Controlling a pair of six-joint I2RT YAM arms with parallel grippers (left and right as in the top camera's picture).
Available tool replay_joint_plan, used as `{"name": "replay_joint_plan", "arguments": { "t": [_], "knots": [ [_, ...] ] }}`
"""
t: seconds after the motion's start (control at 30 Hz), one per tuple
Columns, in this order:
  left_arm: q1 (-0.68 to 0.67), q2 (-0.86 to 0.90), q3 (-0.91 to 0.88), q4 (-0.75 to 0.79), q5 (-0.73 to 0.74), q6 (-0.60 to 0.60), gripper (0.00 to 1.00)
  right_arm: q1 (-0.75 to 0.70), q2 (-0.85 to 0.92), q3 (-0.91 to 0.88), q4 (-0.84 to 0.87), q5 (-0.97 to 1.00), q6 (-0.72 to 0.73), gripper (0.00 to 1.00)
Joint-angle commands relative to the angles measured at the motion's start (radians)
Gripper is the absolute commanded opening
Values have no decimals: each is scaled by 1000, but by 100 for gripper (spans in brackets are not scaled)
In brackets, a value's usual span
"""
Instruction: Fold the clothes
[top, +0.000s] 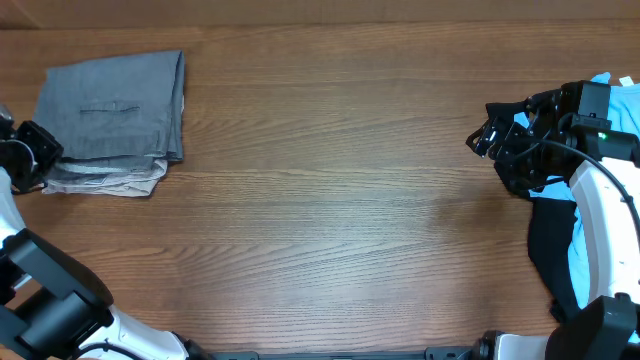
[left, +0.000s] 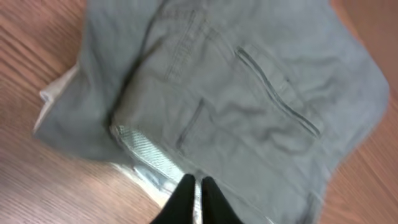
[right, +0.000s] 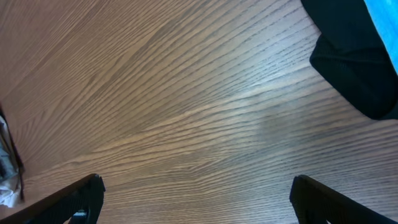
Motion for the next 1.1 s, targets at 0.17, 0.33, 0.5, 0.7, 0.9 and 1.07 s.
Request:
{"name": "replay_joint_plan", "arguments": {
  "t": [0.17, 0.33, 0.5, 0.7, 0.9, 1.07],
  "knots": [
    [3, 14, -140, 154, -150, -120, 13, 1, -2, 6, 6, 2, 0, 100],
    [3, 15, -192, 224, -163, -119, 17, 1, -2, 6, 6, 3, 0, 100],
    [2, 13, -187, 192, -95, -124, 4, 1, -2, 6, 6, 3, 0, 100],
    [2, 11, -167, 89, 212, -130, 4, 1, -2, 6, 6, 3, 0, 100],
    [-60, 11, -166, -30, 422, -97, 4, 1, -2, 6, 6, 3, 0, 100],
    [-190, 11, -167, -94, 372, -66, 4, 1, -2, 6, 6, 3, 0, 100]
  ]
}}
